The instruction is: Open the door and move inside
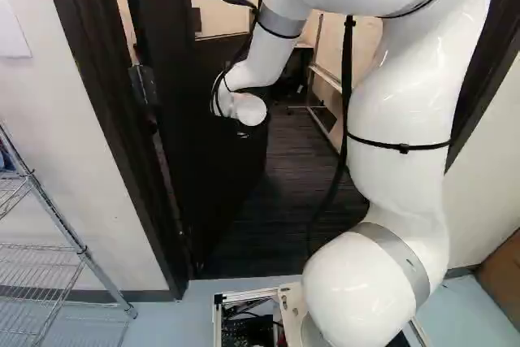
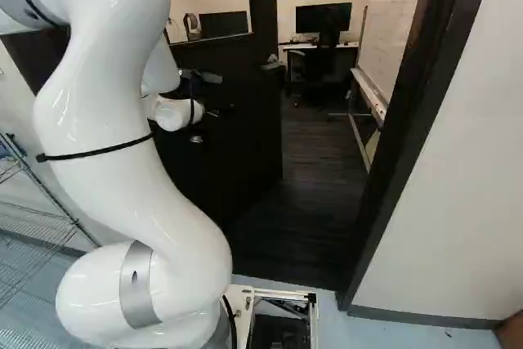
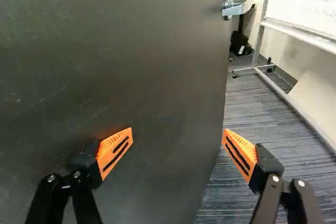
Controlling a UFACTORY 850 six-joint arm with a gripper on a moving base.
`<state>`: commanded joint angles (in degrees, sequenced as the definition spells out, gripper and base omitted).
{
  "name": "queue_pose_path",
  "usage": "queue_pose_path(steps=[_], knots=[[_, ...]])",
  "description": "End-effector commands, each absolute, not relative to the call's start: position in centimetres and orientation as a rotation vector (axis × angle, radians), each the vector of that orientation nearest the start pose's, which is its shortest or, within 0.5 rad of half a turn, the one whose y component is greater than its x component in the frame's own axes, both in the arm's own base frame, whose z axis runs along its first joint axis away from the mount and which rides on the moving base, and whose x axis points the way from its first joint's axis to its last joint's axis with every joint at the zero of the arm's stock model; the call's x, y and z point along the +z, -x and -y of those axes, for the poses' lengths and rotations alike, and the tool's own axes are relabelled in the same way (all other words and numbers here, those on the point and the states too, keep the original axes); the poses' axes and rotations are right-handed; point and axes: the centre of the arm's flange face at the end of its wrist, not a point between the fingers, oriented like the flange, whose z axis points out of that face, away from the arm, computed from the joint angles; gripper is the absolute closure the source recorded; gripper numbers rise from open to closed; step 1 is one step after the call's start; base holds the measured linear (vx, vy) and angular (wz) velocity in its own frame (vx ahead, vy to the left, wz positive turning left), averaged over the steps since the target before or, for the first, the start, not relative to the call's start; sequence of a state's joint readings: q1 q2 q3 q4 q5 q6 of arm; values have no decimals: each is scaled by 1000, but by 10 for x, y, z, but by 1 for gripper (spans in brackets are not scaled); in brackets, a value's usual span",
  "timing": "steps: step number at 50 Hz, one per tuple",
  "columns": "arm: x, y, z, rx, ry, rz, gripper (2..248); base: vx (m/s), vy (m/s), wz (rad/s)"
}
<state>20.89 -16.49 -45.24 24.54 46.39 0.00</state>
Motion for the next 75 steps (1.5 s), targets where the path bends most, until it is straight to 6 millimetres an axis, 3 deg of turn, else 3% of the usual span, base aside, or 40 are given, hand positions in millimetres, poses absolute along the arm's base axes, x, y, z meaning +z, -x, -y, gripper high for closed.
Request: queue_pose_path(steps=[75], knots=[[405,-555,-247,-1777,2293,96,3,0,0,0]])
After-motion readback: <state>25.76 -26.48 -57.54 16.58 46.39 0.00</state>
